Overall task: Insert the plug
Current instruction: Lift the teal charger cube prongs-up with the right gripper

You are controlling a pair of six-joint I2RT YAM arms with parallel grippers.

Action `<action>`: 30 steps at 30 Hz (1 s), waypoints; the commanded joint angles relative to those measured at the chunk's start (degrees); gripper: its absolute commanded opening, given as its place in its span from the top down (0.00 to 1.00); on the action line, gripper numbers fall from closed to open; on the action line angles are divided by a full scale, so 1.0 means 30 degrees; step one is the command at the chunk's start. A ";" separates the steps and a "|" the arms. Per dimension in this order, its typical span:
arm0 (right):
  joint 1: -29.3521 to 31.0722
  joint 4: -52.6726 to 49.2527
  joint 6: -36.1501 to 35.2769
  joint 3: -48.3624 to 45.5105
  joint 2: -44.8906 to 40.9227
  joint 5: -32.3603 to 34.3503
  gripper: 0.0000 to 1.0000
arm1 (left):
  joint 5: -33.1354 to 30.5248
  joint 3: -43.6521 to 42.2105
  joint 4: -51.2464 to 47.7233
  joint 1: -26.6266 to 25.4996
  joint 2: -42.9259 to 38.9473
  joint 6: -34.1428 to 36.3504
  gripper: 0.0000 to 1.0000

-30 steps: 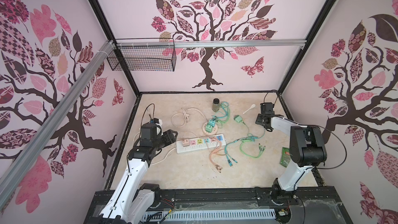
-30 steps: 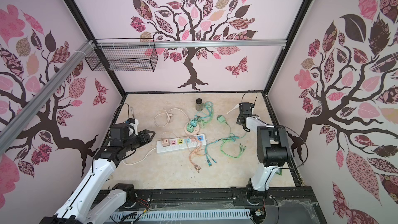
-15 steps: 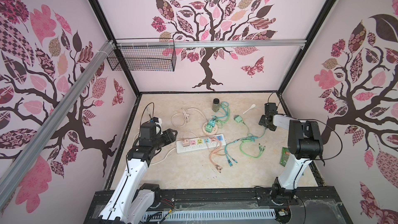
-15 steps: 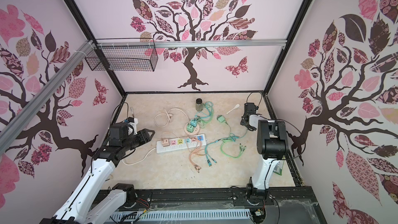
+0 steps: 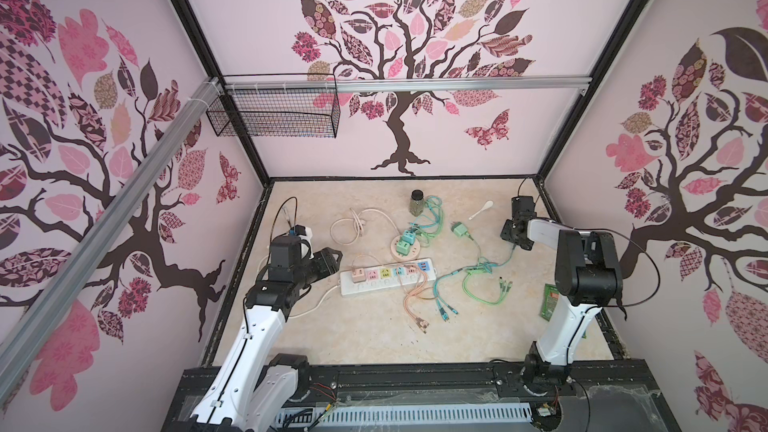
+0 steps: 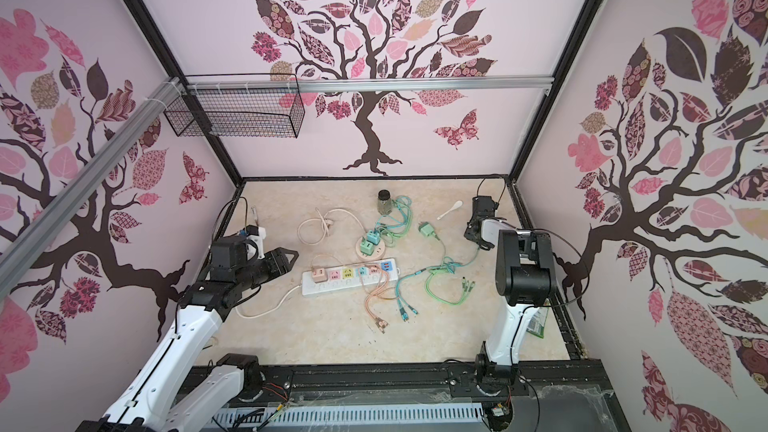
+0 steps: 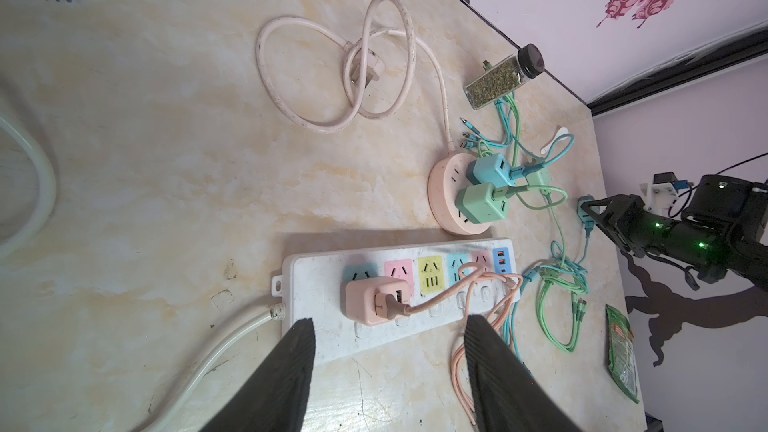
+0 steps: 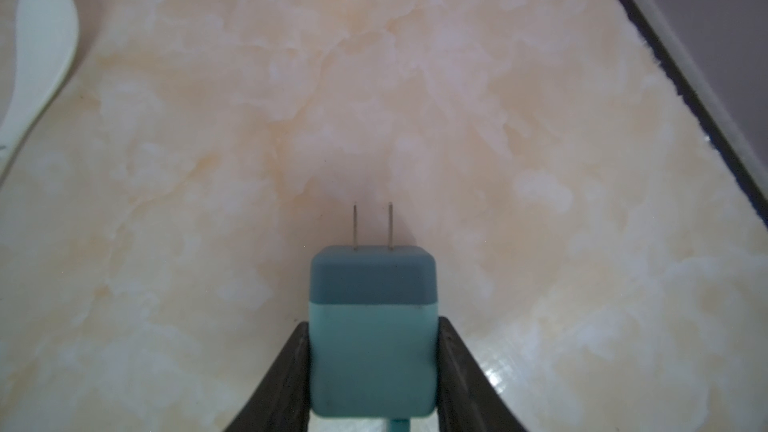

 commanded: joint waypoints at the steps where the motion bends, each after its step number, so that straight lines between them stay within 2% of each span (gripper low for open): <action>1: -0.0093 -0.0212 -0.0390 0.0469 0.0091 -0.0111 0.61 | -0.0214 0.0822 -0.0210 0.0064 -0.0157 0.0404 0.39; 7: -0.0078 0.0086 -0.1364 0.0391 -0.1225 -0.2254 0.65 | -0.0297 0.1024 -0.0599 0.0067 -0.0284 0.0434 0.37; 15: 0.0163 -0.0088 -0.2320 0.0457 -0.4915 -0.4794 0.70 | -0.0310 0.1550 -0.1095 0.0064 -0.0481 0.0651 0.34; 23: 0.2875 -0.0438 -0.5277 0.0351 -0.8346 -0.4805 0.70 | -0.0244 0.1925 -0.1125 0.0058 -0.0472 0.0665 0.34; 30: 0.3627 -0.0360 -0.5453 -0.0192 -1.1527 -0.9415 0.70 | -0.0057 0.3076 -0.1329 0.0074 -0.0065 0.1150 0.33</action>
